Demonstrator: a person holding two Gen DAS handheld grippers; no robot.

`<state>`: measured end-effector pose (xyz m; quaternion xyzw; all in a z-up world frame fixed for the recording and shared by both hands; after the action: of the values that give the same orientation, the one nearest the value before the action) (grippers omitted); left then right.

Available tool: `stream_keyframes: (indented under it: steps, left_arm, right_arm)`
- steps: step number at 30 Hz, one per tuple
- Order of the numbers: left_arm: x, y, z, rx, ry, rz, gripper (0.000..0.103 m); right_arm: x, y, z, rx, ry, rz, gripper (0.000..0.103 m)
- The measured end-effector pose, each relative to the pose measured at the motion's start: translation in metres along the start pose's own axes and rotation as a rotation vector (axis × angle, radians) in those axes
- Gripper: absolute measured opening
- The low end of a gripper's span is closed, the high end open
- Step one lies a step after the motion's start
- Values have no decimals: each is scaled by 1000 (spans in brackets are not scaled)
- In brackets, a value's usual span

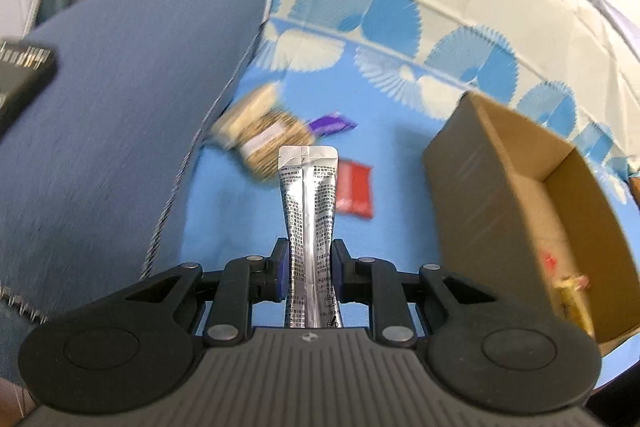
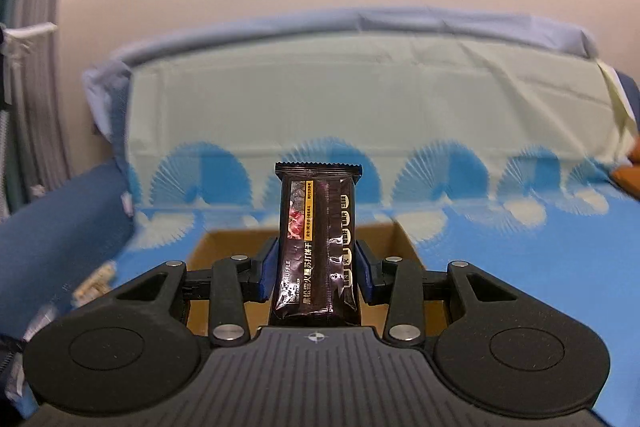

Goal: Organize snacks
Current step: 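Carry both snacks over the box and open both grippers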

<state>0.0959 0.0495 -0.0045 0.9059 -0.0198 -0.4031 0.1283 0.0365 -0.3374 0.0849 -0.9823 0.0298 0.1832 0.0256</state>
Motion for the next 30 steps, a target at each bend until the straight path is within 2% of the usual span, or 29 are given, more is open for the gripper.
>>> stream_keyframes:
  steps: [5, 16, 21, 30]
  left_arm:
    - [-12, 50, -19, 45, 38, 64, 23]
    - [-32, 163, -36, 132, 85, 227, 23]
    - [-34, 202, -37, 166, 87, 279, 23]
    - [-30, 248, -39, 198, 93, 338, 23]
  right_arm:
    - [11, 7, 9, 44, -64, 26, 41]
    - [9, 23, 13, 105, -87, 30, 41]
    - [6, 29, 13, 124, -84, 32, 41]
    - [5, 32, 13, 149, -81, 33, 41]
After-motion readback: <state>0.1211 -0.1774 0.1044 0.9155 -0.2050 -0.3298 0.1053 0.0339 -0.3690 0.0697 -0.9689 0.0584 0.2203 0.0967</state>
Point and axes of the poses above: each gripper's, at about its wrist camera, not at the fingertips, and x roughly the way its jaws point, y to its right, z to its underside, the point moved 7 cm from there along x, roughly the way its jaws point, and after that the axes turned 5 degrees about -x, right-handed, at the moved point
